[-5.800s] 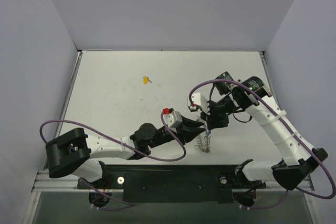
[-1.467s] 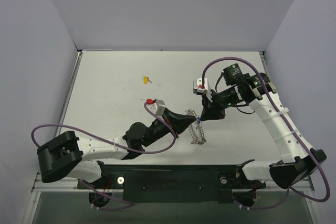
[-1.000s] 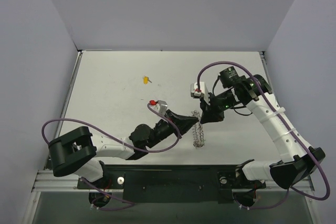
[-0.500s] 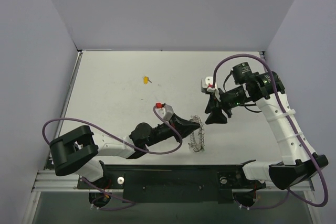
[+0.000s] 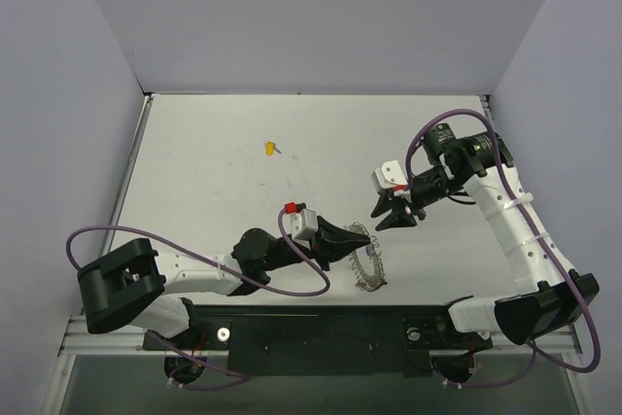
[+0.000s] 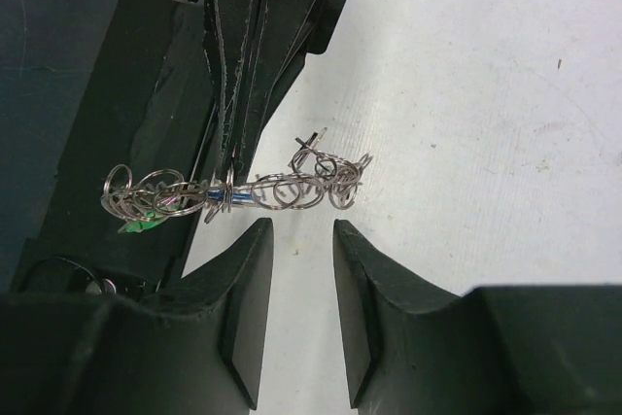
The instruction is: Put the keys on the keyring
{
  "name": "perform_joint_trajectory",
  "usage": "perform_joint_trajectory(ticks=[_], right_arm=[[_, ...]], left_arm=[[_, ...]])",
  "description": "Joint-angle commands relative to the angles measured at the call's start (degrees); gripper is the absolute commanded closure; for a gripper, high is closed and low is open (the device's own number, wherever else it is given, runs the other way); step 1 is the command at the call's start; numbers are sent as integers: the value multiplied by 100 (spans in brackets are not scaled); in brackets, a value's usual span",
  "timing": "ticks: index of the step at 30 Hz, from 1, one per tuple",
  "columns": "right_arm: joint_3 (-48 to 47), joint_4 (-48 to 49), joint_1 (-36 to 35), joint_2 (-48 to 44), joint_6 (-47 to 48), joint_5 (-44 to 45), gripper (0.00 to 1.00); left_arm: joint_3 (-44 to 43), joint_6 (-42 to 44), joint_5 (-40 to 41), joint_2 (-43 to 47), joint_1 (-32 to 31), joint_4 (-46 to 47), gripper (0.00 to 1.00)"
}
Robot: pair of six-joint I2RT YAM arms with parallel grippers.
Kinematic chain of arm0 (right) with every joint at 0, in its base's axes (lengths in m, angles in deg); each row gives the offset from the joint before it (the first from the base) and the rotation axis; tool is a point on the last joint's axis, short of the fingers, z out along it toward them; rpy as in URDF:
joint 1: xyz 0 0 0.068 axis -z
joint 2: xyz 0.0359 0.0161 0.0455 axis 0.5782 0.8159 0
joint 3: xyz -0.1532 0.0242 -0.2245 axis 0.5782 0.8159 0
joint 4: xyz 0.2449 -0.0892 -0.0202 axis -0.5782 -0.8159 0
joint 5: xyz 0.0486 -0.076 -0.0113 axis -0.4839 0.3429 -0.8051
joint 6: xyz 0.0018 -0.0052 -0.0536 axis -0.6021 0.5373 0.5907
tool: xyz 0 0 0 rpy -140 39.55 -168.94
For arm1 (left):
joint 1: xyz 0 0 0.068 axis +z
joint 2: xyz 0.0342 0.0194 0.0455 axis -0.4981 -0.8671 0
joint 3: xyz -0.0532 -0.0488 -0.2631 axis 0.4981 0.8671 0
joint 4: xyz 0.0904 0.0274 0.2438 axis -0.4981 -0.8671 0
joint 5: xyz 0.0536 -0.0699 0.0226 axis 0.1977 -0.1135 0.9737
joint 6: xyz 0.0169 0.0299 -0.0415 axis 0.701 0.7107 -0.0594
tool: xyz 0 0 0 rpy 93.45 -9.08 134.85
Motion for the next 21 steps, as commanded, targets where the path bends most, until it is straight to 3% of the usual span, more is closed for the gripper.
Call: perform_joint_trajectory(ticks=[1,11,21], right_arm=[[1,-1517,0,72,270,-484,75],[-26,-1526,-71,-60,59,-528,75],[-17,-1499,-238,107,33,-581,75]], left_arm=[[-49,258,-33,259,33,672,100],[91,355,459,444,24,576,100],[47,320,459,471,15,576,100]])
